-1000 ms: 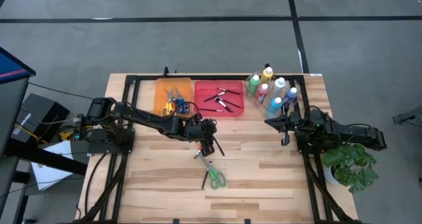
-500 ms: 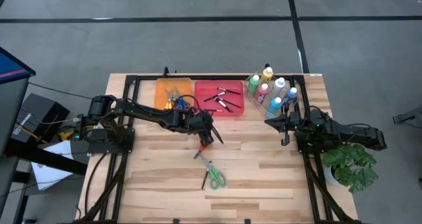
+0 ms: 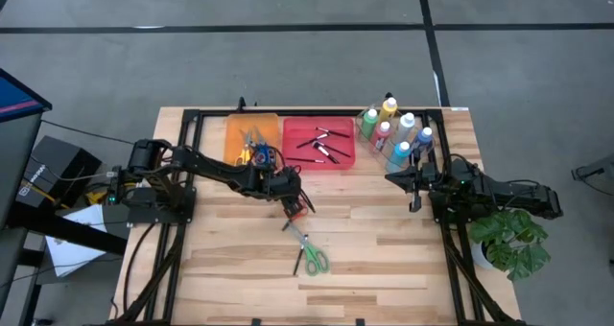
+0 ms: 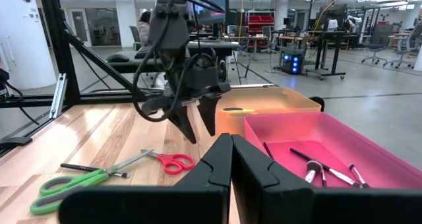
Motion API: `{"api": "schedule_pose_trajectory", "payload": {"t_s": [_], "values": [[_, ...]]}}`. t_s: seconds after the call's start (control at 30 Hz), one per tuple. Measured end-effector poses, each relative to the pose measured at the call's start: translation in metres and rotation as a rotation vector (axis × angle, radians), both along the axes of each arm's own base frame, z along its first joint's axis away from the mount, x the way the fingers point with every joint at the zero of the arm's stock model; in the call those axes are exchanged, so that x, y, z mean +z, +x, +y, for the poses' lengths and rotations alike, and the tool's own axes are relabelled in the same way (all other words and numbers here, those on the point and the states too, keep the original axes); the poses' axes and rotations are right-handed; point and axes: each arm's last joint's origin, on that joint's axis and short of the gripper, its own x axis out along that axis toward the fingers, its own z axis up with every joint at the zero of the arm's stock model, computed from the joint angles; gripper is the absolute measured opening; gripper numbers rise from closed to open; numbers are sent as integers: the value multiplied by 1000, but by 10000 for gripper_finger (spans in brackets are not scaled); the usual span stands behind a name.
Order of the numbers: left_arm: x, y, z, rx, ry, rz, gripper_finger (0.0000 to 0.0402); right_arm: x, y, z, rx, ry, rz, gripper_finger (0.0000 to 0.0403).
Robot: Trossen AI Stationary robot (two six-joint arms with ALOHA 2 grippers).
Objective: Pick & Place Paint Supplies
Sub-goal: Put the orange scissors into the orange bin
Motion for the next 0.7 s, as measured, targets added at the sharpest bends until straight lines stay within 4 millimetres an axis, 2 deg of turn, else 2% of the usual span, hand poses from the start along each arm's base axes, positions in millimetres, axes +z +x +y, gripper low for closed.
{"api": "schedule_pose_trajectory", "payload": {"t_s": [0.23, 0.37, 0.53, 0.63, 0.7], "values": [[5, 6, -2, -51, -46, -39, 207, 0, 0, 0, 0, 0, 0, 0], [25, 14, 0, -68, -86, -20, 207, 0, 0, 0, 0, 0, 0, 0], [48, 25, 1, -76, -52, -4, 207, 0, 0, 0, 0, 0, 0, 0], [44, 34, 3, -73, -54, 66, 207, 0, 0, 0, 0, 0, 0, 0], [32, 42, 3, -77, -58, 138, 207, 0, 0, 0, 0, 0, 0, 0]]}}
